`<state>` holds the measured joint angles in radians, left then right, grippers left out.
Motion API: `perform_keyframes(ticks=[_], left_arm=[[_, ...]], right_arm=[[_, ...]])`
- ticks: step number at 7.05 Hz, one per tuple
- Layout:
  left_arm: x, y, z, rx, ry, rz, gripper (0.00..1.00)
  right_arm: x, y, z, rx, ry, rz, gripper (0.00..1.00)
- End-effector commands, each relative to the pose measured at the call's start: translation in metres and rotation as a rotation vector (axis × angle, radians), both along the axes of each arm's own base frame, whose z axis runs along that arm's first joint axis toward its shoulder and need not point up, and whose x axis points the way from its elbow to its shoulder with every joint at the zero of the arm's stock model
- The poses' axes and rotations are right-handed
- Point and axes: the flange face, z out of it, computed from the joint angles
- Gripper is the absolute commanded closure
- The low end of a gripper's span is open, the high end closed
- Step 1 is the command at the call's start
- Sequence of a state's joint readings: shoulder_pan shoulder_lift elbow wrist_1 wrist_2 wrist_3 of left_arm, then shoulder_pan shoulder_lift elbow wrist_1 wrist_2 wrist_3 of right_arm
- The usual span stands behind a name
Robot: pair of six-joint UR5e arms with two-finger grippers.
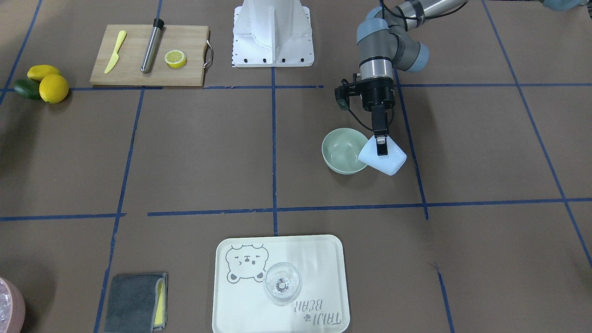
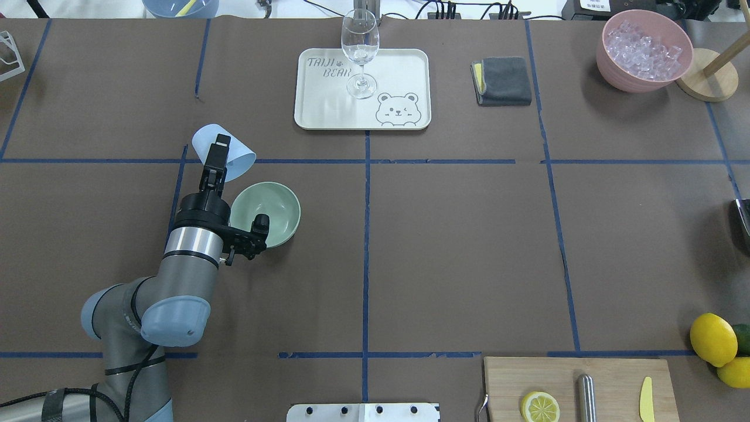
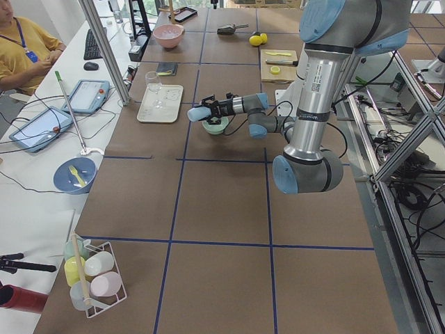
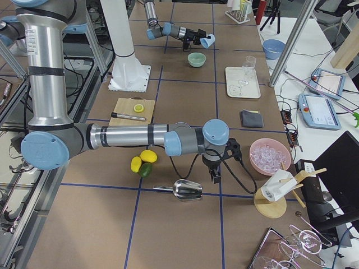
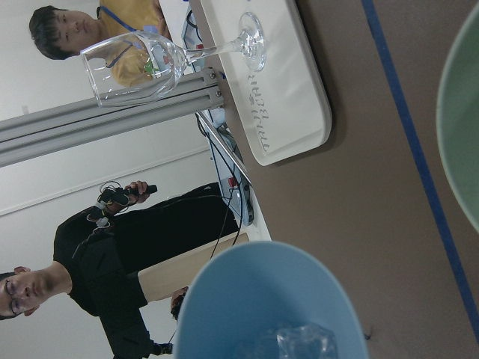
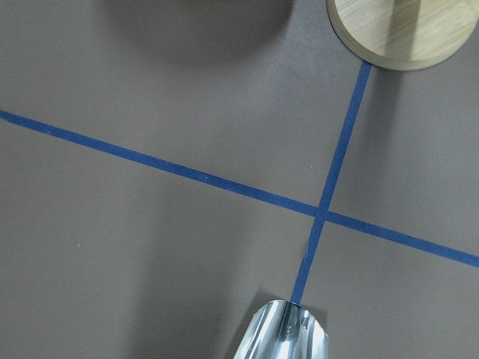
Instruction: Pour ice into bowl
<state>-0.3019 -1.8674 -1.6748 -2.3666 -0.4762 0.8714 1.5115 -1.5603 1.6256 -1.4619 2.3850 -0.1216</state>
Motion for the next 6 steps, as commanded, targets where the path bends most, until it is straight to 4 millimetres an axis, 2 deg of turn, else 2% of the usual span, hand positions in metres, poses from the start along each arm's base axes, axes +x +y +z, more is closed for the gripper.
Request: perform_keyframes(ticks=[1,6], left_arm=[[0.0015,0.0032,0.0018,0.027,-0.139,-0.001,1.0],[0.005,0.0109,0.0043,0.04,-0.197,-0.001,1.0]], right_arm=[[0.0014,0.002,0.0019,-0.003,0.0,0.002,0.0],[0.0038,0.0028,0.0019,-0.003,0.0,0.006,0.0]])
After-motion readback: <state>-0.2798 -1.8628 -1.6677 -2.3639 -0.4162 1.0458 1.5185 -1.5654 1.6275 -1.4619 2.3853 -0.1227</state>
